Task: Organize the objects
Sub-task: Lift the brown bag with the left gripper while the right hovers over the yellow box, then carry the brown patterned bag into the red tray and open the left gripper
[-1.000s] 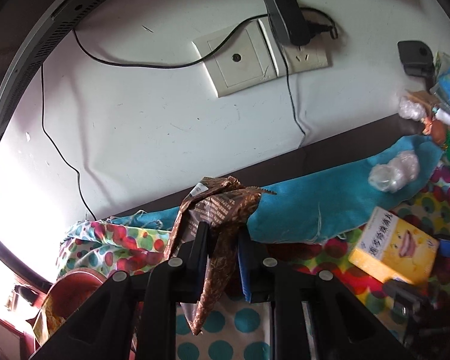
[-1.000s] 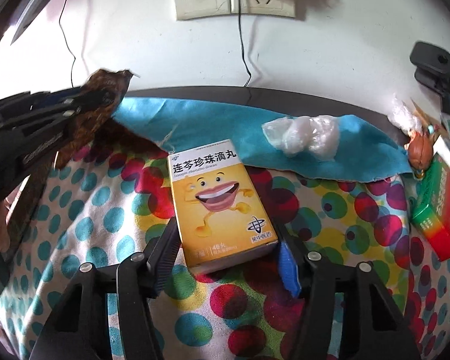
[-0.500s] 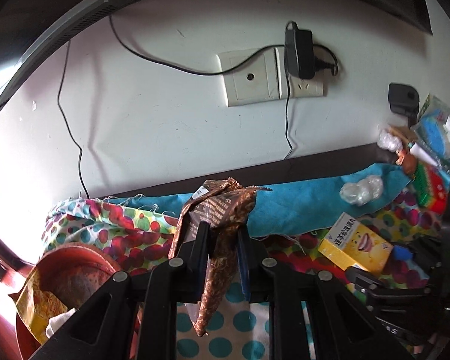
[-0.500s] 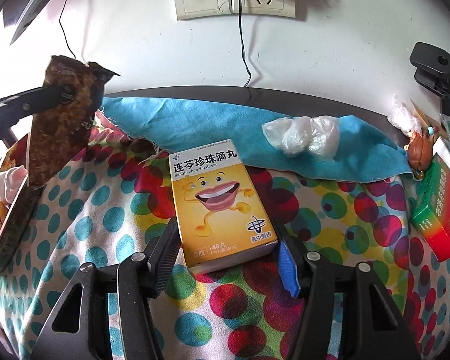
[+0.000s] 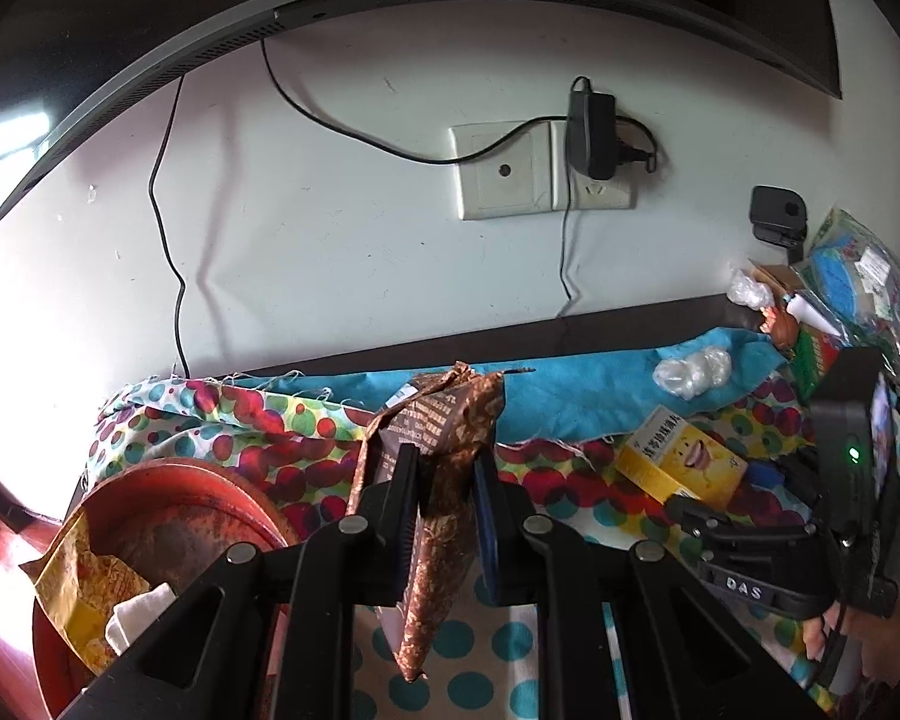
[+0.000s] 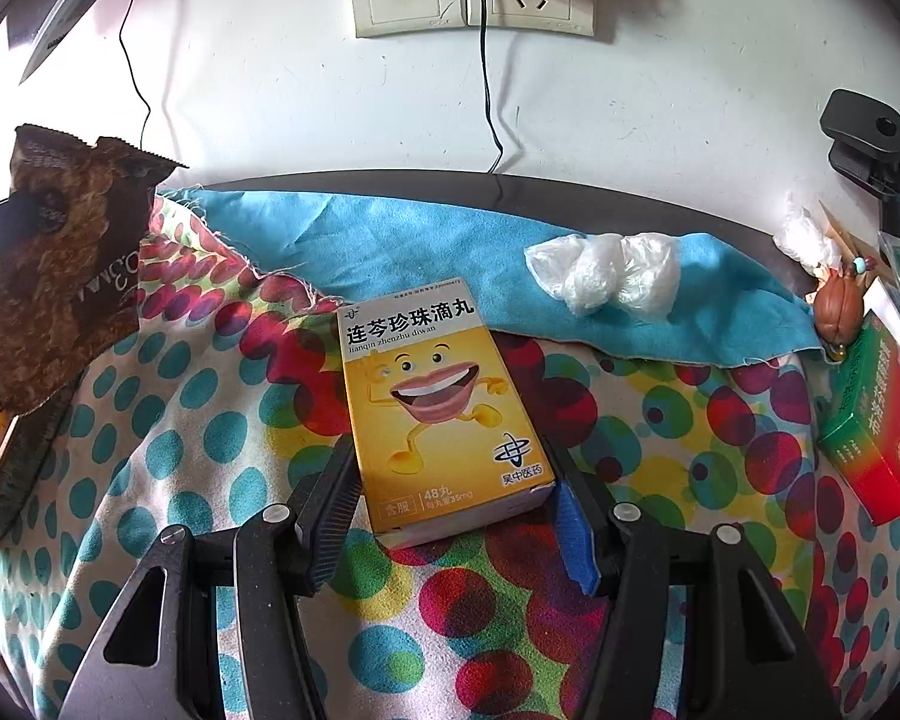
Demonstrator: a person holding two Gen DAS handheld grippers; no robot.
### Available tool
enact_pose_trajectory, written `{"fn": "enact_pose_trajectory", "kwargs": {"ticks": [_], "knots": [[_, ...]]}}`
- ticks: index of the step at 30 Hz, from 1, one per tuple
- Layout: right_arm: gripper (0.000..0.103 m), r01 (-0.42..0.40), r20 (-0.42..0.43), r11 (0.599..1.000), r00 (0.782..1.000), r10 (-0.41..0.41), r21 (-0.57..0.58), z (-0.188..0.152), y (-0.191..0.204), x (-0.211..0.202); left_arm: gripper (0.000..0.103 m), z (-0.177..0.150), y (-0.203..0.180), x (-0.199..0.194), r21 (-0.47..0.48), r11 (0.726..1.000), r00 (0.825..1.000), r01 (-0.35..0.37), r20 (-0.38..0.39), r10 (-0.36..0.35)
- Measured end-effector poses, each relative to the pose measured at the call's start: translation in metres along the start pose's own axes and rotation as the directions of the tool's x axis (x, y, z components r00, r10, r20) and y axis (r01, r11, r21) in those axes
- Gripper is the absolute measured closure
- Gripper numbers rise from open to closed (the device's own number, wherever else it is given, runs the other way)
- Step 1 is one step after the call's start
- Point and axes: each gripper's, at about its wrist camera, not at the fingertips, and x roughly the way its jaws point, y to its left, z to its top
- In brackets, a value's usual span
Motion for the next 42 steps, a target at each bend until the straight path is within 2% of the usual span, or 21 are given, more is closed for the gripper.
{"fn": "enact_pose_trajectory", "kwargs": {"ticks": [15, 22, 33, 42], "knots": [[0.047, 0.011, -0.003, 1.0, 1.0, -0.011, -0.01, -0.001, 0.0, 0.001, 0.086, 0.01, -0.004, -0.042, 0.04, 0.999, 0.997, 0.014, 0.073, -0.017], [0.047, 0.017, -0.004, 1.0, 1.0, -0.017, -0.016, -0.002, 0.002, 0.002, 0.086, 0.014, 0.012, -0.063, 0.027, 1.0, 0.995, -0.003, 0.1, 0.0], [0.047, 0.016, -0.004, 1.0, 1.0, -0.016, -0.016, -0.001, 0.001, 0.001, 0.086, 0.013, 0.075, -0.086, -0.055, 0.993, 0.988, -0.108, 0.106, 0.114], [0.047, 0.018, -0.004, 1.0, 1.0, -0.018, -0.018, -0.002, 0.001, 0.001, 0.086, -0.001, 0.121, -0.081, -0.094, 0.97, 0.972, -0.223, 0.057, 0.229]]}}
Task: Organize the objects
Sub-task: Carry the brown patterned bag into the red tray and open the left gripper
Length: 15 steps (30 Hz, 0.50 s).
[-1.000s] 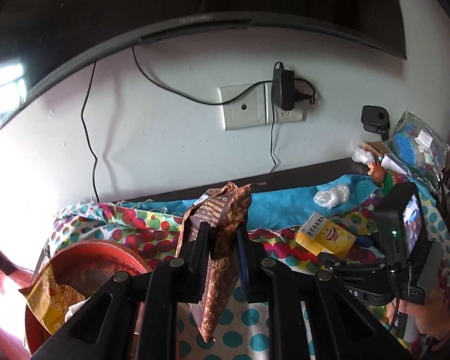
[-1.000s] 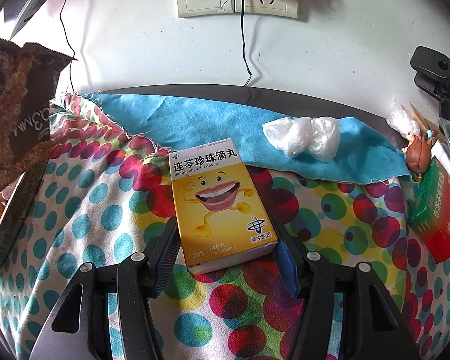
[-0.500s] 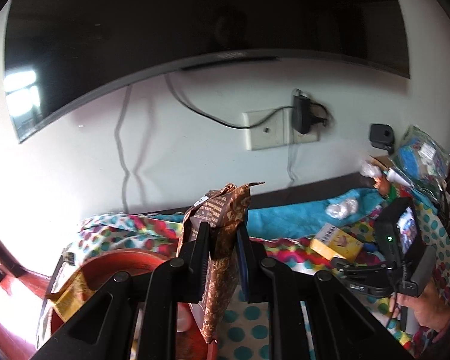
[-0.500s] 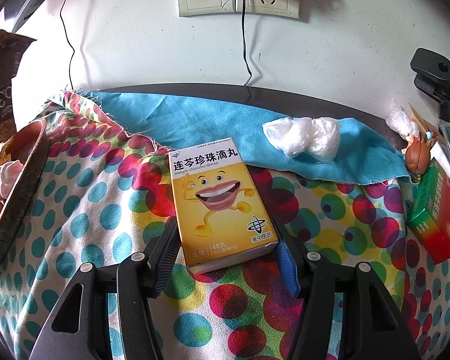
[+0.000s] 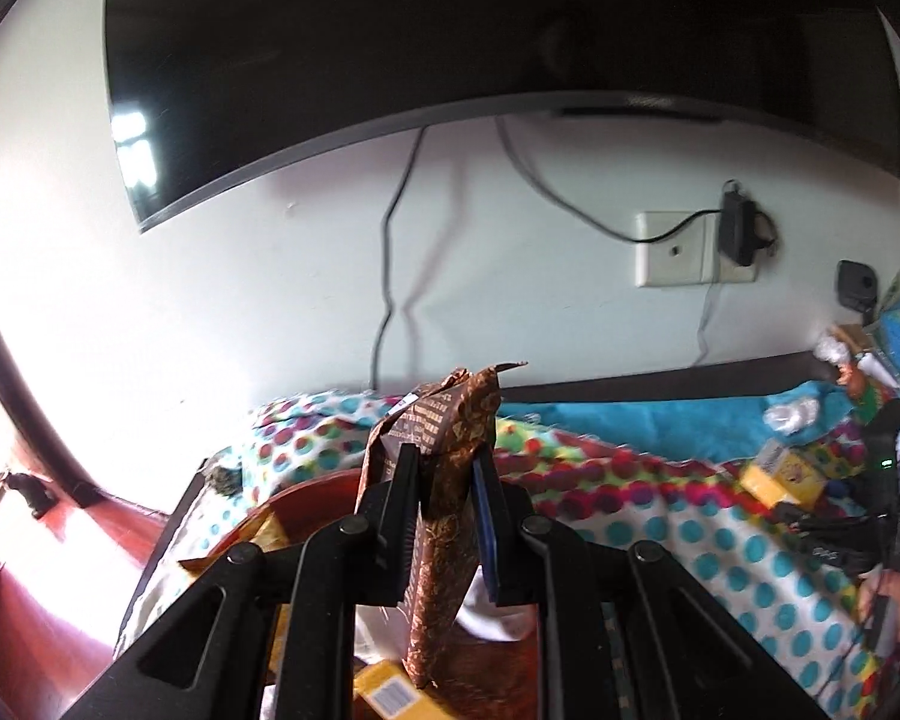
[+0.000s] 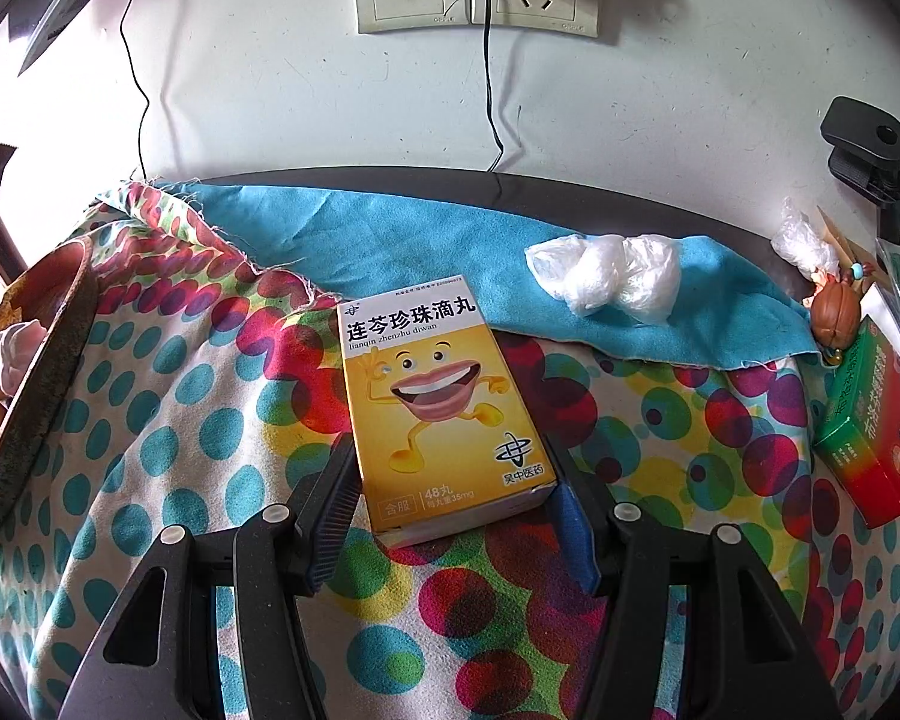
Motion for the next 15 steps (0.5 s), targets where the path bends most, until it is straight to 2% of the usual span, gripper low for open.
{"fn": "enact_pose_trajectory", "kwargs": {"ticks": [10, 15], "knots": [[0.047, 0.003, -0.001, 1.0, 1.0, -0.003, -0.004, 0.0, 0.001, 0.001, 0.086, -0.024, 0.023, 0.033, -0.005, 0.998, 0.994, -0.063, -0.093, 0.063], [0.047, 0.003, -0.001, 1.0, 1.0, -0.003, -0.005, 0.0, 0.001, 0.001, 0.086, -0.031, 0.023, 0.039, 0.013, 0.996, 0.991, -0.084, -0.101, 0.085]]}}
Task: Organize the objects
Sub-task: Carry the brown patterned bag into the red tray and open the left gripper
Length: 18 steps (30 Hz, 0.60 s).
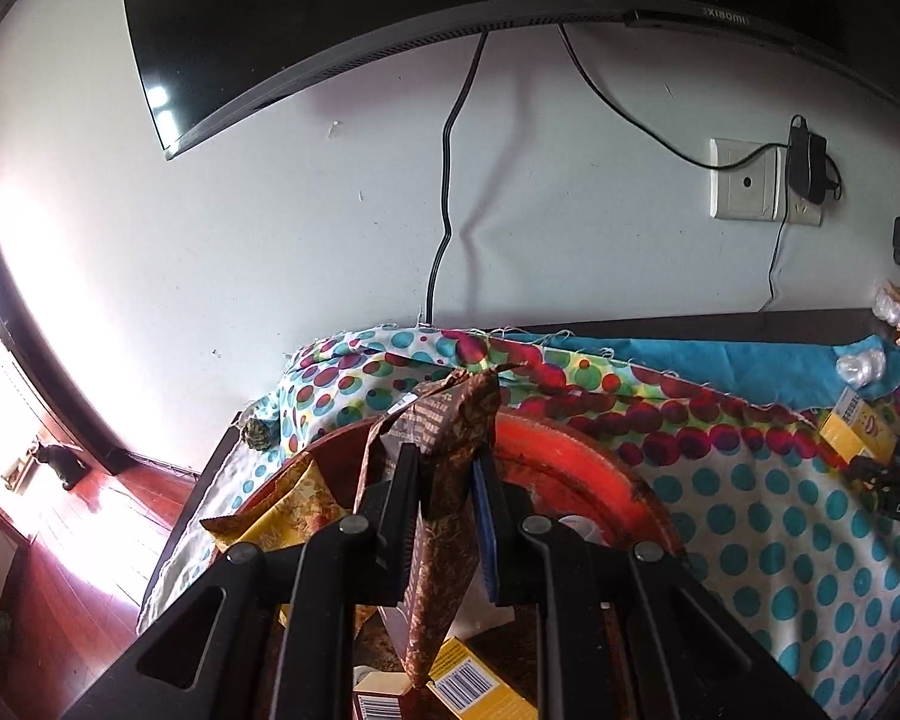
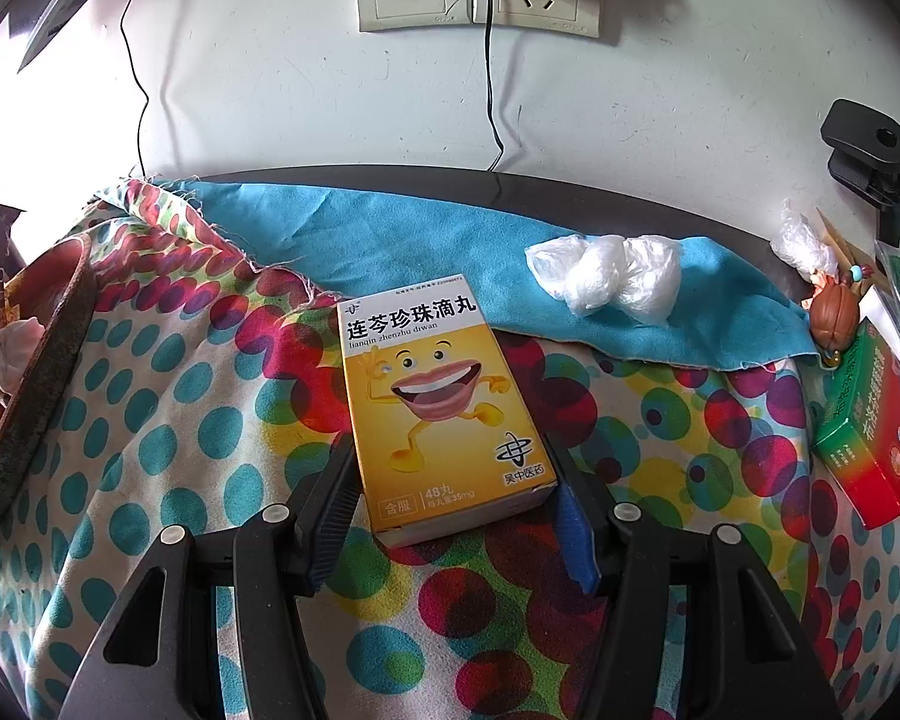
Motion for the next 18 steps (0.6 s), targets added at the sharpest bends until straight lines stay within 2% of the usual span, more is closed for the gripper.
{"fn": "enact_pose_trajectory", "kwargs": {"ticks": [10, 18], "knots": [[0.047, 0.004, -0.001, 1.0, 1.0, -0.004, -0.004, 0.0, 0.0, 0.0, 0.086, -0.008, -0.006, 0.016, 0.042, 0.998, 0.999, -0.042, -0.026, 0.043], [0.047, 0.005, -0.002, 1.0, 1.0, -0.005, -0.007, 0.0, -0.001, 0.0, 0.086, -0.011, -0.015, 0.023, 0.065, 0.997, 0.998, -0.04, -0.041, 0.043]]}}
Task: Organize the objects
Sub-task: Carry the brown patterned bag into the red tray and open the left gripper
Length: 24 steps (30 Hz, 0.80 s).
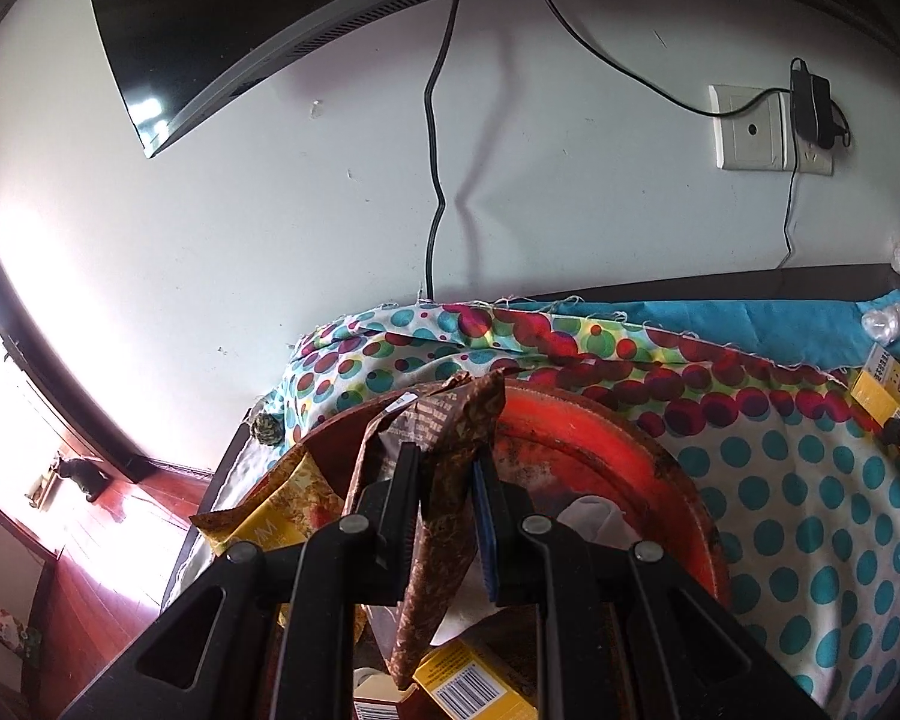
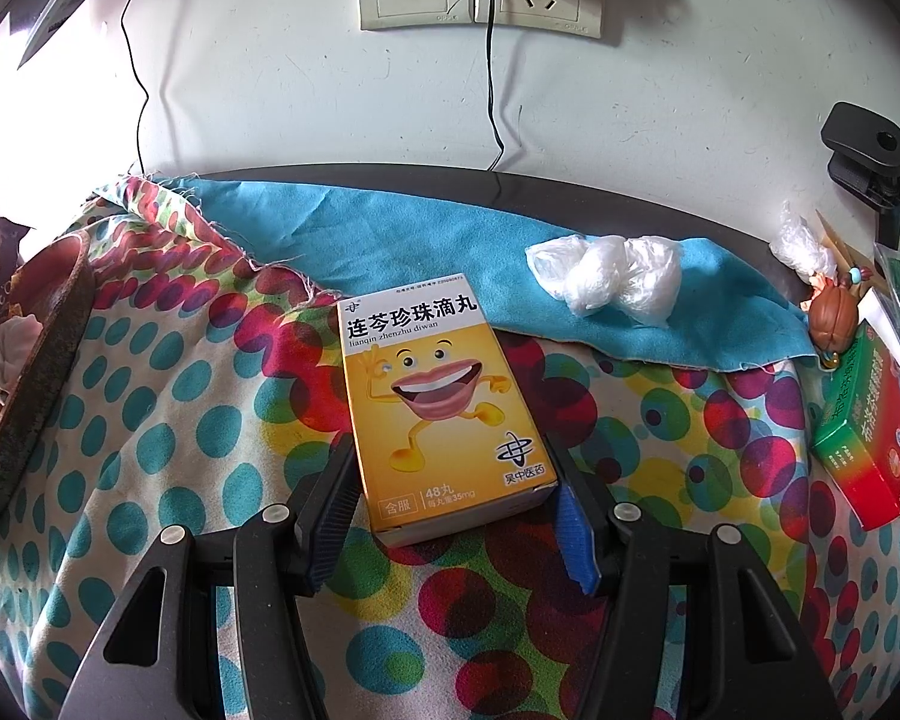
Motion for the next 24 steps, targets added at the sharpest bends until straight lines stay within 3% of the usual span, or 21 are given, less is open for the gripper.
{"fn": "enact_pose_trajectory", "kwargs": {"ticks": [9, 24], "knots": [[0.047, 0.003, -0.002, 1.0, 1.0, -0.003, -0.003, 0.002, 0.0, 0.0, 0.083, -0.001, -0.004, 0.006, -0.028, 0.999, 1.0, -0.024, -0.012, 0.024], [0.047, 0.004, -0.003, 1.0, 1.0, -0.004, -0.008, 0.003, 0.0, 0.0, 0.082, -0.01, -0.022, 0.007, 0.039, 0.999, 1.0, 0.0, -0.018, 0.0]]}}
